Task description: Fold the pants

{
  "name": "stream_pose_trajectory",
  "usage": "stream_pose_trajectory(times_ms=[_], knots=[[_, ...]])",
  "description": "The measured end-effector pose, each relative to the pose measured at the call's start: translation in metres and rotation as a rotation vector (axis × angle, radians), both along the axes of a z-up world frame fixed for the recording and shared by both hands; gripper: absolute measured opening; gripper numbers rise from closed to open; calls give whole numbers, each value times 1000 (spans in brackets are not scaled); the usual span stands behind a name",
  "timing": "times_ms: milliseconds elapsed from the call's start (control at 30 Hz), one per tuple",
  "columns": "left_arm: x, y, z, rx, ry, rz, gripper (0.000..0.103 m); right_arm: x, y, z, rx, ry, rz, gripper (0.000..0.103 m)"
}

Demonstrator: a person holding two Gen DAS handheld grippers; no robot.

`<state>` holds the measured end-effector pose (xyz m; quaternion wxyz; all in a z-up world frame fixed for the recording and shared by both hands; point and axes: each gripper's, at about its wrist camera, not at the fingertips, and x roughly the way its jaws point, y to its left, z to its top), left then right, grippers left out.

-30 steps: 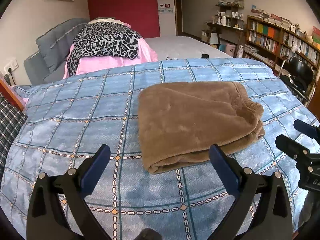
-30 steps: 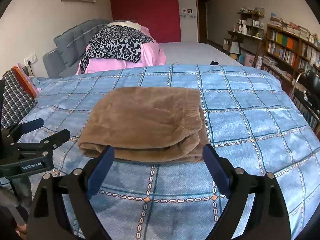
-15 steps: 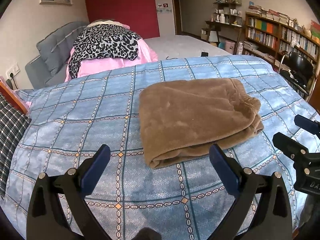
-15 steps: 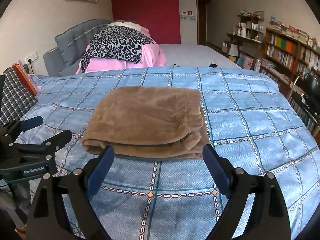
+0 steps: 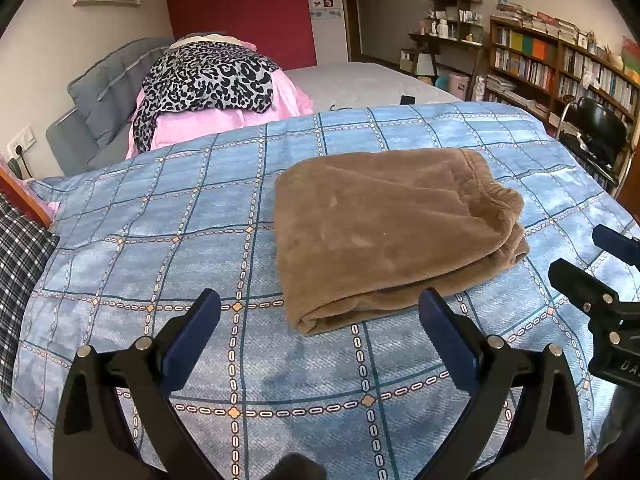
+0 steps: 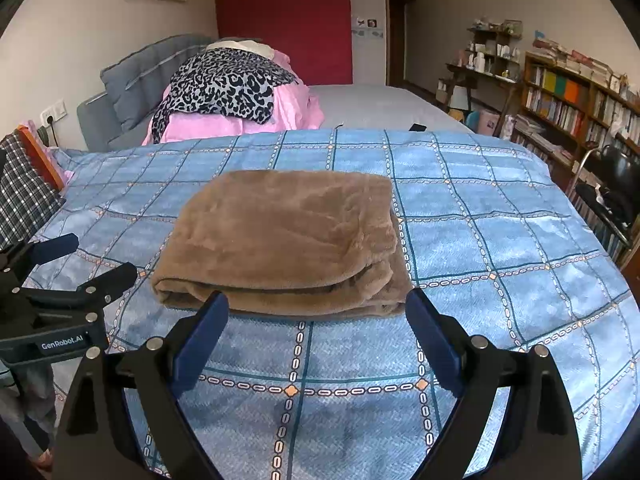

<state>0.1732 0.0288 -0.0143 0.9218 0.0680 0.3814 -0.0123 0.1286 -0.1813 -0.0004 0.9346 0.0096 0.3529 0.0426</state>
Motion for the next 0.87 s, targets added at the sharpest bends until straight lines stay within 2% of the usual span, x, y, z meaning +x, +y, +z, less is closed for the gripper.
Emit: stream_pose_trajectory(times_ms=[667, 767, 867], knots=[[2, -7, -7, 27, 5, -29, 100, 5, -2, -11, -11, 25, -18, 89], [9, 7, -23, -8, 55, 15, 100, 8, -6, -20, -5, 47, -26, 92], [22, 34, -60, -17, 154, 92, 100, 14, -17, -43, -11, 99, -62, 94]])
